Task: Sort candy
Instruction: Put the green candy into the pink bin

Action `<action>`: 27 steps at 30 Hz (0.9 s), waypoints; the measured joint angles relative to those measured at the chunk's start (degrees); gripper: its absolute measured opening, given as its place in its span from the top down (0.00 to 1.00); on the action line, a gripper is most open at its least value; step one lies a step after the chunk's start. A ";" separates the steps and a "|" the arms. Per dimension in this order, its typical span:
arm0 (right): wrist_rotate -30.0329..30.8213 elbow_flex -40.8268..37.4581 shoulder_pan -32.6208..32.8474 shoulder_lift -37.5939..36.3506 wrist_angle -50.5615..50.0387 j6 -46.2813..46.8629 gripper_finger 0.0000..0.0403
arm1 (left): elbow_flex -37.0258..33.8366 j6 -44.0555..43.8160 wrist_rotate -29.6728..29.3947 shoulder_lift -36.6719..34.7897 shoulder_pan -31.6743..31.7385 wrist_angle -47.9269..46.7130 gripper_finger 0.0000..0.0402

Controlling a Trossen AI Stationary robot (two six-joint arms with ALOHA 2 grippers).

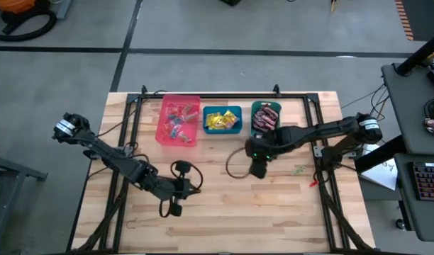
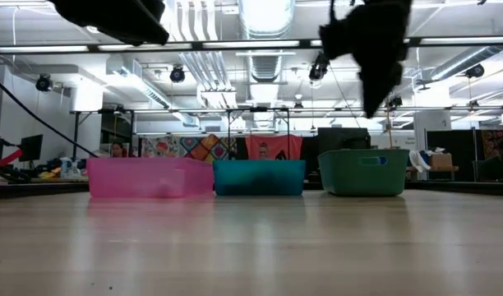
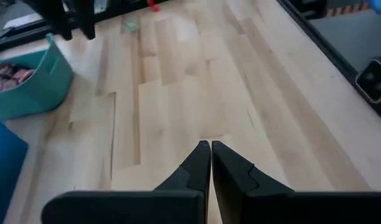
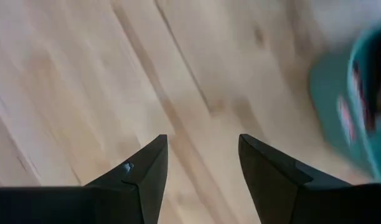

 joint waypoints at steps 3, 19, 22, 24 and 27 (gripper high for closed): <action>0.01 -0.09 2.47 0.00 -6.68 3.94 0.53 | 0.00 2.07 1.19 0.20 1.62 0.27 1.00; -10.23 -12.07 8.46 -6.19 -18.69 8.39 0.54 | 0.00 6.05 4.35 -0.67 9.36 -0.93 1.00; -10.25 -17.23 8.40 -7.83 -18.69 8.01 0.55 | 0.00 7.11 5.21 -1.33 9.96 -0.90 1.00; -10.26 -20.52 8.23 -8.60 -18.50 9.84 0.55 | 0.00 7.56 5.19 -1.81 10.39 -0.83 1.00; -10.29 -24.66 8.37 -8.90 -18.03 9.97 0.56 | 0.00 7.82 5.16 -2.27 11.10 -0.82 1.00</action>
